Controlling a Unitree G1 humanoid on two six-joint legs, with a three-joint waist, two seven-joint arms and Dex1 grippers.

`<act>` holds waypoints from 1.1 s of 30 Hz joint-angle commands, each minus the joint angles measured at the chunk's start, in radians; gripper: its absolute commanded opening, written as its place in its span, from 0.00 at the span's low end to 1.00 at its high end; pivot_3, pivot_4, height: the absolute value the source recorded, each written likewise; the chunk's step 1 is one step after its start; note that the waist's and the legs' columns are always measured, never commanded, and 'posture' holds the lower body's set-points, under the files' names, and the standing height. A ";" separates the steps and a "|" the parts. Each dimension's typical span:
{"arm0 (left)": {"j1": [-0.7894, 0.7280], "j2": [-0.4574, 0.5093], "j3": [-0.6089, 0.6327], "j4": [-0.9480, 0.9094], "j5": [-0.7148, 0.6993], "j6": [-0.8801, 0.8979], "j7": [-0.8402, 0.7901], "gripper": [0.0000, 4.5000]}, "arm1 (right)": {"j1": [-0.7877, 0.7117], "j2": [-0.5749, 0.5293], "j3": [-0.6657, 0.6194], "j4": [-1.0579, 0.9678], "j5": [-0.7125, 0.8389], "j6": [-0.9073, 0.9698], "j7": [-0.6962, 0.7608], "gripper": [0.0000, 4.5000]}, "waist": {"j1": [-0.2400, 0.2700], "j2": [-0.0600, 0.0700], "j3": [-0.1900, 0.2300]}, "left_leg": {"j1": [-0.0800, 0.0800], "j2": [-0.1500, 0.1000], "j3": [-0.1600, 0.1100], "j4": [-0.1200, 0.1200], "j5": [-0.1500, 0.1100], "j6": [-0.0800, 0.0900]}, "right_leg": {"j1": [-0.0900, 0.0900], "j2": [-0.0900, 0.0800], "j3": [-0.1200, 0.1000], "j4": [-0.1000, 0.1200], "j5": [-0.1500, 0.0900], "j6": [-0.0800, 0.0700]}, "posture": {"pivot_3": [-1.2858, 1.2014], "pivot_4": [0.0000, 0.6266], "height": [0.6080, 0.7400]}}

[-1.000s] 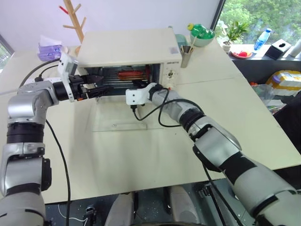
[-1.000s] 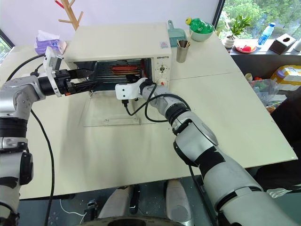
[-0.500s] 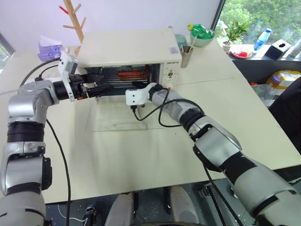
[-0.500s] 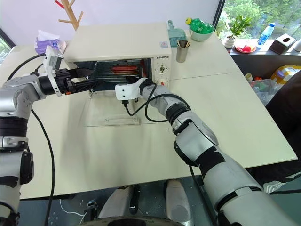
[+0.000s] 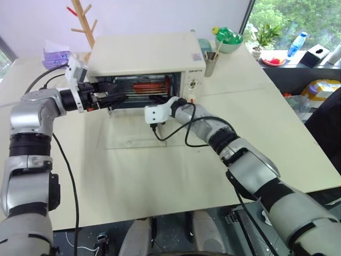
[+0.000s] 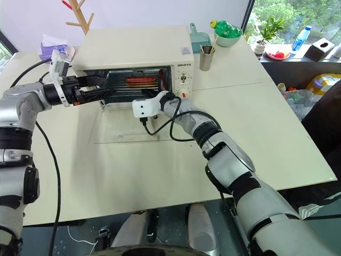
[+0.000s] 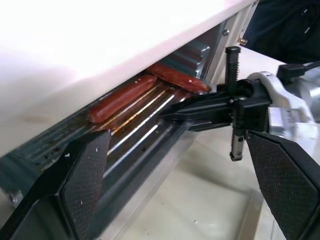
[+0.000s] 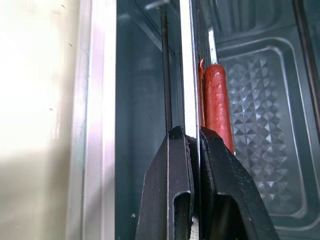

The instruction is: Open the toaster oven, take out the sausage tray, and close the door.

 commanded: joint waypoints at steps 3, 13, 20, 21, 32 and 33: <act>-0.046 0.004 0.002 0.015 0.019 -0.025 -0.016 1.00 | 0.081 -0.032 -0.015 -0.256 0.017 0.018 0.082 0.00 | 0.000 0.000 0.000 | 0.000 0.000 0.000 0.000 0.000 0.000 | 0.000 0.000 0.000 0.000 0.000 0.000 | 0.52 0.24 1.00; -0.054 0.011 -0.002 0.032 0.032 -0.030 -0.037 1.00 | 0.204 -0.096 -0.040 -0.495 0.027 0.066 0.176 0.00 | 0.002 0.000 0.000 | 0.000 0.000 0.001 0.001 -0.001 0.003 | 0.000 0.000 0.000 0.000 0.000 0.000 | 0.52 0.24 1.00; -0.031 0.027 -0.009 0.007 0.027 -0.019 -0.067 1.00 | 0.305 -0.174 -0.066 -0.669 0.047 0.043 0.242 0.00 | 0.005 0.000 0.000 | 0.000 0.000 0.001 0.001 -0.002 0.004 | 0.000 0.000 0.000 0.000 0.000 0.000 | 0.52 0.24 1.00; -0.029 0.030 -0.008 0.005 0.026 -0.017 -0.071 1.00 | 0.319 -0.184 -0.067 -0.689 0.051 0.037 0.248 0.00 | 0.006 0.000 0.000 | 0.000 0.000 0.001 0.002 -0.002 0.004 | 0.001 0.000 0.000 0.000 0.000 0.000 | 0.52 0.24 1.00; 0.043 0.093 0.004 -0.113 -0.015 0.038 -0.144 1.00 | 0.427 -0.268 -0.105 -0.849 0.082 -0.019 0.277 0.00 | 0.005 -0.001 0.000 | 0.000 0.001 0.002 0.002 -0.002 0.004 | 0.001 0.000 0.000 0.000 0.000 0.000 | 0.52 0.24 1.00; 0.056 0.105 0.008 -0.137 -0.023 0.049 -0.156 1.00 | 0.437 -0.278 -0.113 -0.863 0.090 -0.025 0.282 0.00 | 0.005 -0.001 0.000 | 0.000 0.001 0.002 0.002 -0.002 0.004 | 0.001 0.000 0.000 0.000 0.000 0.000 | 0.52 0.24 1.00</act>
